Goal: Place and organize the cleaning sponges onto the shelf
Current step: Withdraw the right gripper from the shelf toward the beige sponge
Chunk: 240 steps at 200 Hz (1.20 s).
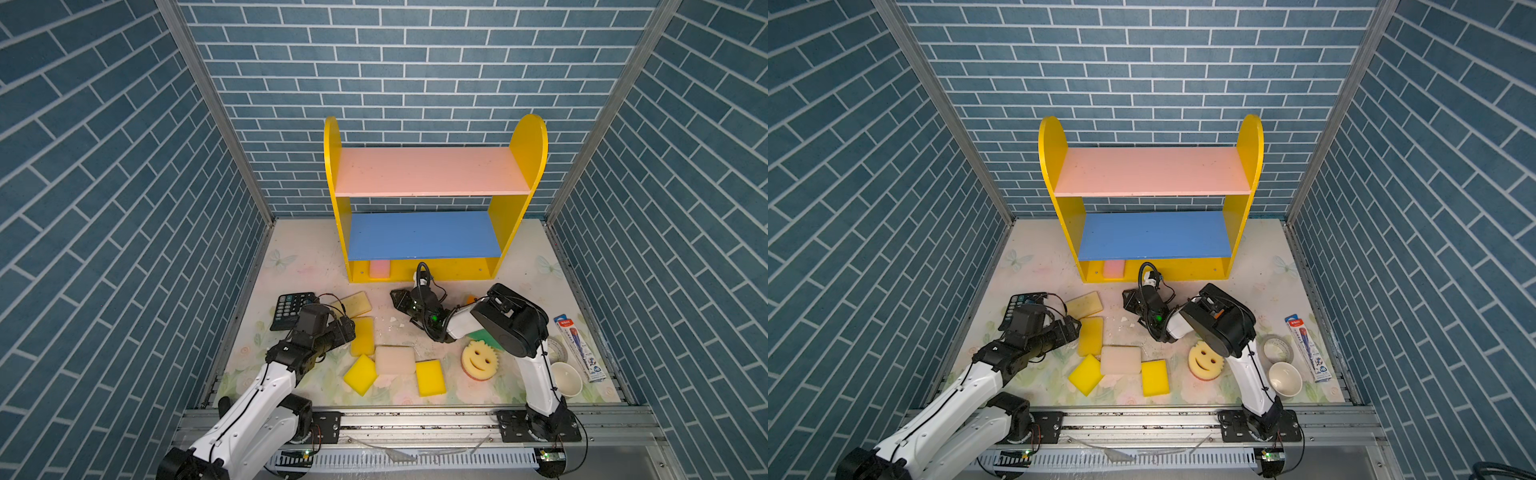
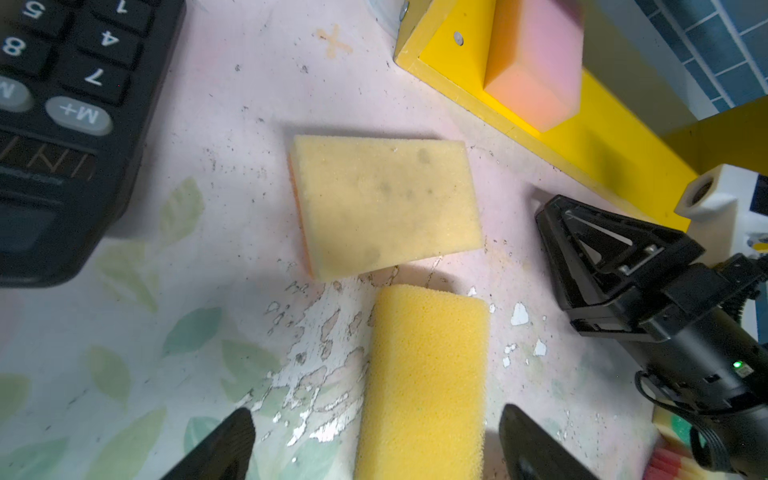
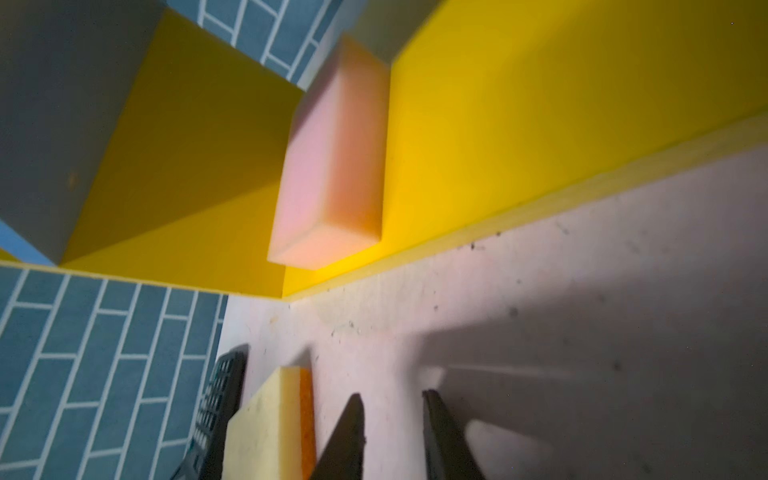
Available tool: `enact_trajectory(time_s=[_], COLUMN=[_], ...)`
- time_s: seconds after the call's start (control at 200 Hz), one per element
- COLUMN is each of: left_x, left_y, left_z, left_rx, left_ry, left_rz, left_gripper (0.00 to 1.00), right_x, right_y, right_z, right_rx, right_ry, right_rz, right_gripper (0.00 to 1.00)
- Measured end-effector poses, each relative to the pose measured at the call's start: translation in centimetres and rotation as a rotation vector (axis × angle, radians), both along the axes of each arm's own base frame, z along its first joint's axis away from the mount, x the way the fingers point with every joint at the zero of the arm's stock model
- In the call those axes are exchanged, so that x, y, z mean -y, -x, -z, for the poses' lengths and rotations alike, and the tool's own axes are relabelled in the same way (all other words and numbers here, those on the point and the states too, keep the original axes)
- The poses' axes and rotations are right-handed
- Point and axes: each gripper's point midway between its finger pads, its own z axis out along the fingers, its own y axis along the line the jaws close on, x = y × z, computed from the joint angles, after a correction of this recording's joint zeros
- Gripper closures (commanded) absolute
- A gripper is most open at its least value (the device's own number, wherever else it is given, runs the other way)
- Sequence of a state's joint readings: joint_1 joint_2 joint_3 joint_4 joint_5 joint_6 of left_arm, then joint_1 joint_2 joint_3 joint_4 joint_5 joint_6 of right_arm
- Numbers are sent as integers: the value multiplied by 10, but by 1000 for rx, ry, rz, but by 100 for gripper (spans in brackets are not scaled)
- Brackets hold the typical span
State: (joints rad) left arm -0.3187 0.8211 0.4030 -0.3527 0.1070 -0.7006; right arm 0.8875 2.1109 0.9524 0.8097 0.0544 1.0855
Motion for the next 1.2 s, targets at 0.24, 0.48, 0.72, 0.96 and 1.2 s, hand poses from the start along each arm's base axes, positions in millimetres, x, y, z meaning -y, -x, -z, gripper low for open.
enact_trajectory(time_s=[0.24, 0.48, 0.72, 0.96, 1.2], left_x=[3, 4, 4, 3, 3], left_y=[1, -2, -2, 0, 0], left_z=[-6, -14, -12, -9, -9], left_rx=[-3, 11, 3, -13, -16], left_ry=[4, 4, 1, -3, 4], left_rz=[27, 31, 31, 24, 15], left_gripper=[6, 7, 7, 7, 7], right_x=[23, 21, 11, 18, 2], right_y=[38, 79, 132, 183, 204], right_z=[-10, -45, -70, -58, -53], right_rx=[0, 31, 47, 17, 70], right_ry=[307, 504, 632, 742, 747], right_rz=[-222, -587, -907, -1093, -1145], right_gripper=[48, 39, 37, 35, 36])
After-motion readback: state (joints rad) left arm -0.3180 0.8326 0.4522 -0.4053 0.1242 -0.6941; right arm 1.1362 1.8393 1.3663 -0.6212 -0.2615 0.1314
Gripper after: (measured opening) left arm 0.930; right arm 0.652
